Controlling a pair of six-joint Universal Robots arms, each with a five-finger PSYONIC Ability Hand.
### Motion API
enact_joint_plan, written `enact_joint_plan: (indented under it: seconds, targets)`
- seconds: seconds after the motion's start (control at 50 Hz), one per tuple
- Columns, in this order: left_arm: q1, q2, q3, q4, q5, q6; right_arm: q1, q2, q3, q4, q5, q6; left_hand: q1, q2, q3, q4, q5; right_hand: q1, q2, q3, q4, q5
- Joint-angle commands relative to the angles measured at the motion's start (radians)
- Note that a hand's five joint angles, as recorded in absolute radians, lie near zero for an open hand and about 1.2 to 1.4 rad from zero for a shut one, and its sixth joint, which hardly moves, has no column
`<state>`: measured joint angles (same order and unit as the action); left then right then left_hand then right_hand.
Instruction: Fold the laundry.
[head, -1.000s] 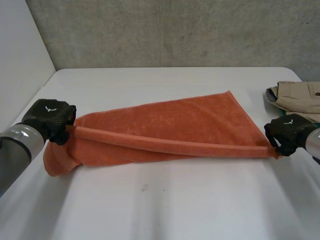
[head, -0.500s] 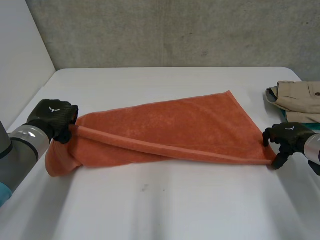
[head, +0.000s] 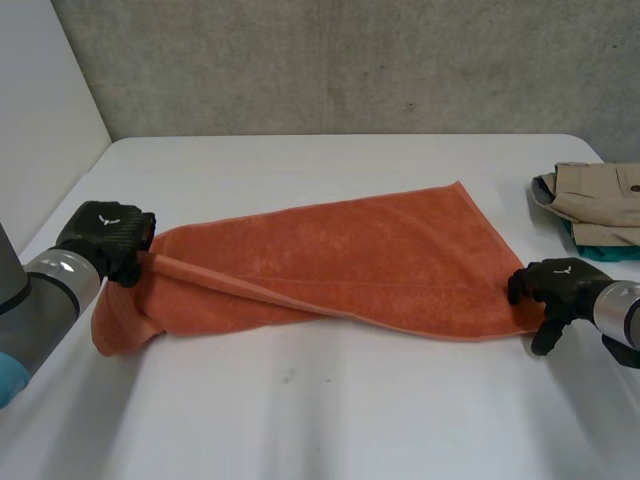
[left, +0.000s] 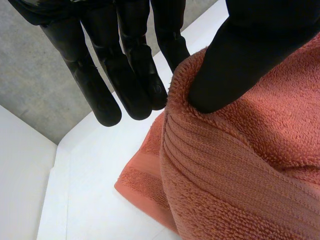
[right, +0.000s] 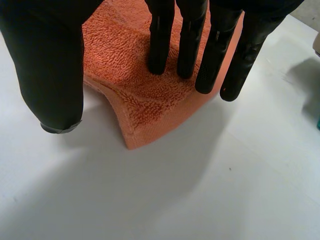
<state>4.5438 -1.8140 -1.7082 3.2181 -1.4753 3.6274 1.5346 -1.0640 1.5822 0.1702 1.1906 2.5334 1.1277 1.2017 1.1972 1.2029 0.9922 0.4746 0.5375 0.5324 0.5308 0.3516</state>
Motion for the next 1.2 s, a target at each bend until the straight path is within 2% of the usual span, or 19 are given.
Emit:
enact_joint_plan:
  seconds: [0.02, 0.3, 0.44, 0.54, 0.56, 0.58, 0.62, 0.74, 0.82, 0.92, 0.96, 1.04, 1.1, 1.2]
  targets:
    - [0.000, -0.005, 0.002, 0.000, 0.001, -0.001, 0.010, 0.015, -0.002, -0.041, 0.004, -0.002, 0.269, 0.195, 0.199, 0.193, 0.229, 0.121, 0.058, 0.063, 0.065, 0.070]
    - [-0.002, -0.005, 0.002, 0.000, 0.001, -0.003, 0.012, 0.062, -0.021, -0.092, 0.012, -0.005, 0.269, 0.195, 0.199, 0.193, 0.229, 0.218, 0.155, 0.160, 0.162, 0.167]
    - [-0.003, -0.005, 0.001, 0.000, 0.001, -0.003, 0.032, 0.073, -0.030, -0.120, 0.012, -0.005, 0.269, 0.195, 0.199, 0.193, 0.229, 0.362, 0.299, 0.304, 0.306, 0.310]
    - [-0.005, -0.005, 0.001, 0.000, 0.001, -0.003, 0.035, 0.087, -0.041, -0.146, 0.014, -0.004, 0.269, 0.195, 0.199, 0.193, 0.229, 0.564, 0.501, 0.506, 0.508, 0.513]
    - [-0.006, -0.005, 0.001, 0.000, 0.001, -0.003, 0.036, 0.091, -0.047, -0.146, 0.015, -0.004, 0.269, 0.195, 0.199, 0.193, 0.229, 0.628, 0.566, 0.571, 0.572, 0.577]
    - [-0.008, -0.005, 0.001, 0.000, 0.001, -0.003, 0.044, 0.097, -0.059, -0.146, 0.017, -0.004, 0.269, 0.195, 0.199, 0.193, 0.229, 0.792, 0.729, 0.734, 0.736, 0.740]
    - [-0.009, -0.005, -0.001, 0.000, 0.001, -0.003, 0.050, 0.104, -0.071, -0.144, 0.020, -0.004, 0.269, 0.195, 0.199, 0.193, 0.229, 0.921, 0.858, 0.863, 0.865, 0.870]
    - [-0.014, -0.005, -0.010, -0.007, 0.000, -0.003, 0.053, 0.101, -0.110, -0.127, 0.021, -0.004, 0.269, 0.195, 0.199, 0.193, 0.229, 0.922, 0.859, 0.864, 0.865, 0.870]
    - [-0.017, 0.004, -0.019, -0.017, 0.001, -0.003, 0.039, 0.067, -0.130, -0.008, 0.021, -0.056, 0.269, 0.195, 0.199, 0.193, 0.229, 0.922, 0.859, 0.864, 0.865, 0.870]
    - [-0.019, 0.060, -0.056, -0.095, 0.007, 0.013, 0.003, -0.025, -0.137, 0.320, 0.006, -0.286, 0.269, 0.195, 0.199, 0.193, 0.229, 0.922, 0.859, 0.864, 0.865, 0.870]
    - [-0.020, 0.091, -0.065, -0.129, 0.010, 0.013, -0.051, -0.056, -0.130, 0.450, 0.023, -0.399, 0.269, 0.195, 0.199, 0.193, 0.229, 0.922, 0.859, 0.864, 0.865, 0.870]
    - [-0.028, 0.159, -0.106, -0.225, 0.012, 0.014, -0.154, -0.134, -0.104, 0.638, 0.017, -0.525, 0.269, 0.195, 0.199, 0.193, 0.229, 0.922, 0.859, 0.864, 0.865, 0.870]
    - [-0.042, 0.220, -0.142, -0.296, 0.015, 0.016, -0.208, -0.201, -0.082, 0.707, -0.009, -0.564, 0.269, 0.195, 0.199, 0.193, 0.229, 0.922, 0.859, 0.864, 0.865, 0.870]
    - [-0.063, 0.271, -0.194, -0.359, 0.026, 0.057, -0.287, -0.264, -0.065, 0.733, -0.120, -0.585, 0.269, 0.195, 0.199, 0.193, 0.229, 0.922, 0.859, 0.864, 0.865, 0.870]
